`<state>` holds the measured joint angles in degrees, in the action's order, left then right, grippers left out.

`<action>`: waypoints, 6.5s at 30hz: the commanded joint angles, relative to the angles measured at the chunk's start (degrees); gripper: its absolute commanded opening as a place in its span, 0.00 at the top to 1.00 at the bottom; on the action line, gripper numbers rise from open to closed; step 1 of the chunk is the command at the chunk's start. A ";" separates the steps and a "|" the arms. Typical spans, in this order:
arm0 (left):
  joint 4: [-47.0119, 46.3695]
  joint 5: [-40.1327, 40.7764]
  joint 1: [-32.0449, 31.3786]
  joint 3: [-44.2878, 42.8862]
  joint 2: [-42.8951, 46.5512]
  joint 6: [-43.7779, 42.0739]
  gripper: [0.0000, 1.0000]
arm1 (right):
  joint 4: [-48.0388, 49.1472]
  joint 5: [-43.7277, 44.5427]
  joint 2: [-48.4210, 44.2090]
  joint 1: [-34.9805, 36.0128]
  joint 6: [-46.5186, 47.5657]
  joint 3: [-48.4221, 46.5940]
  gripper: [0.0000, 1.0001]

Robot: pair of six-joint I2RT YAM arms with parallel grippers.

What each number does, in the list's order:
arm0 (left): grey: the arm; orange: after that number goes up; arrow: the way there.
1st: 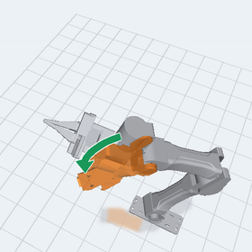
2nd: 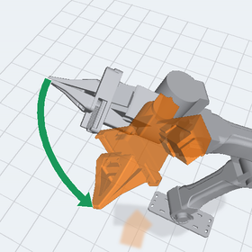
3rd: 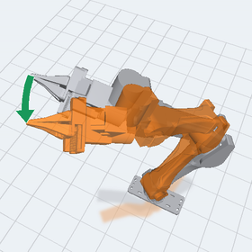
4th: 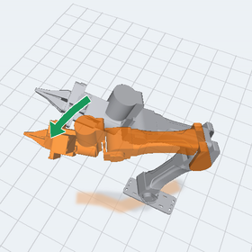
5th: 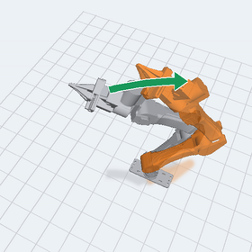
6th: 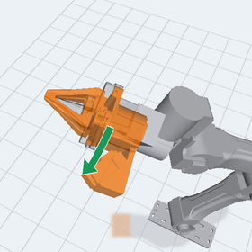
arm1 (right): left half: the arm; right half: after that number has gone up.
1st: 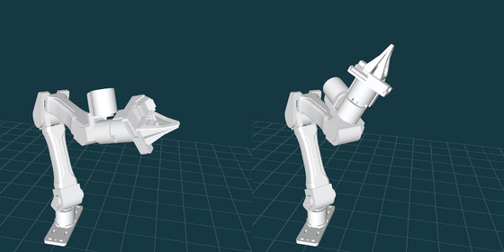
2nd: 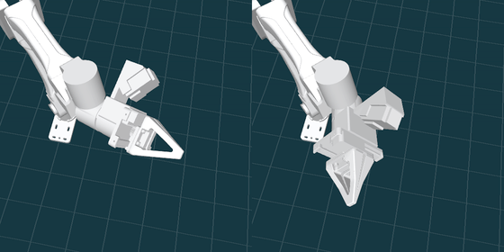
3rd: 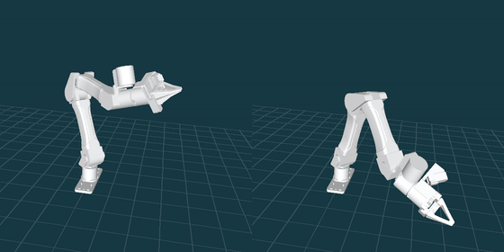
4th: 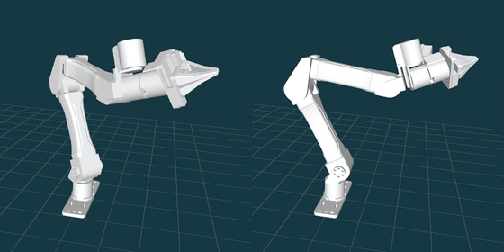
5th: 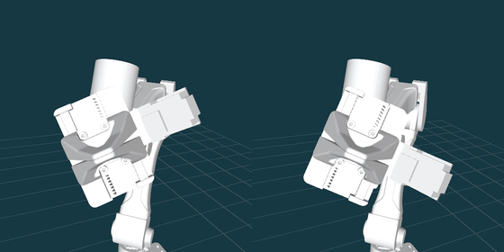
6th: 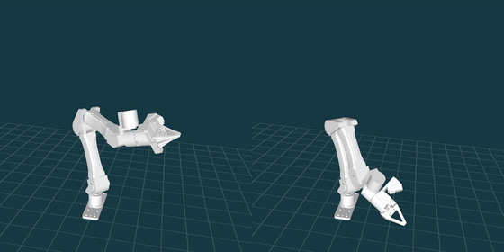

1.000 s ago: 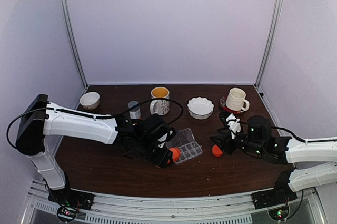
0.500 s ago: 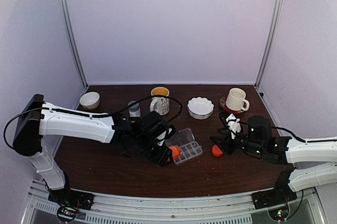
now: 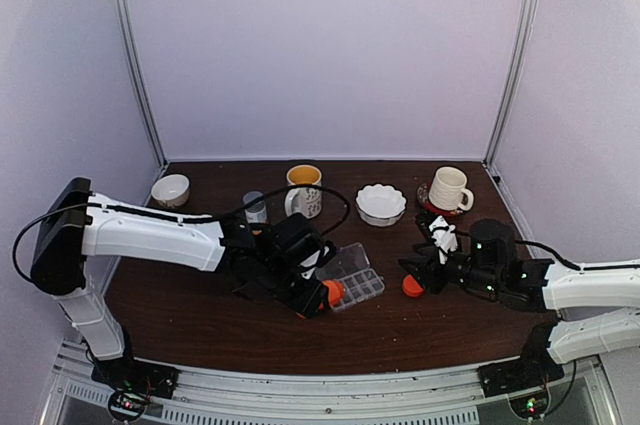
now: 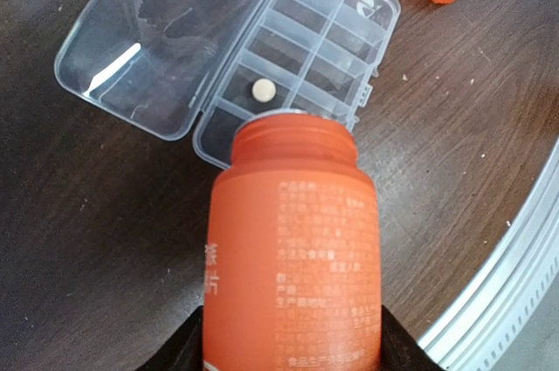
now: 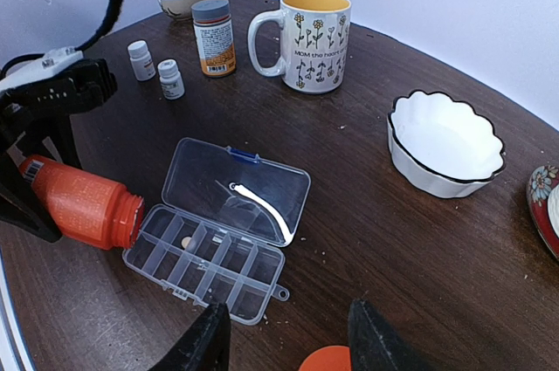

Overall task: Sort the pills into containers
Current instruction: Pour the pill into the compartment of the pill container.

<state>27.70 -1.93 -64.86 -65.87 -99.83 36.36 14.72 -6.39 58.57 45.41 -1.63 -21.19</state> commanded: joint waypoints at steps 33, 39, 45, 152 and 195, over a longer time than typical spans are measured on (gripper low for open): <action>-2.11 -0.82 0.58 -0.52 -2.08 -0.31 1.00 | -0.44 -0.27 0.23 0.56 0.53 -1.66 0.50; -0.09 -0.29 0.49 -1.90 -0.90 -0.56 1.00 | -0.50 -0.12 0.06 0.64 0.58 -1.57 0.50; 4.56 2.97 0.50 -4.99 3.35 -1.71 1.00 | -0.53 -0.04 0.06 0.65 0.62 -1.57 0.50; -1.26 -3.10 1.78 -0.95 -4.30 -1.82 1.00 | -1.25 0.73 1.33 1.79 0.85 -2.18 0.50; 8.51 -1.00 1.94 -10.96 -3.99 -6.12 1.00 | -1.47 0.71 1.99 2.13 0.89 -2.69 0.50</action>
<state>35.92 -3.18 -63.31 -75.68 -102.83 31.29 13.06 -6.35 60.47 47.03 -1.37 -22.26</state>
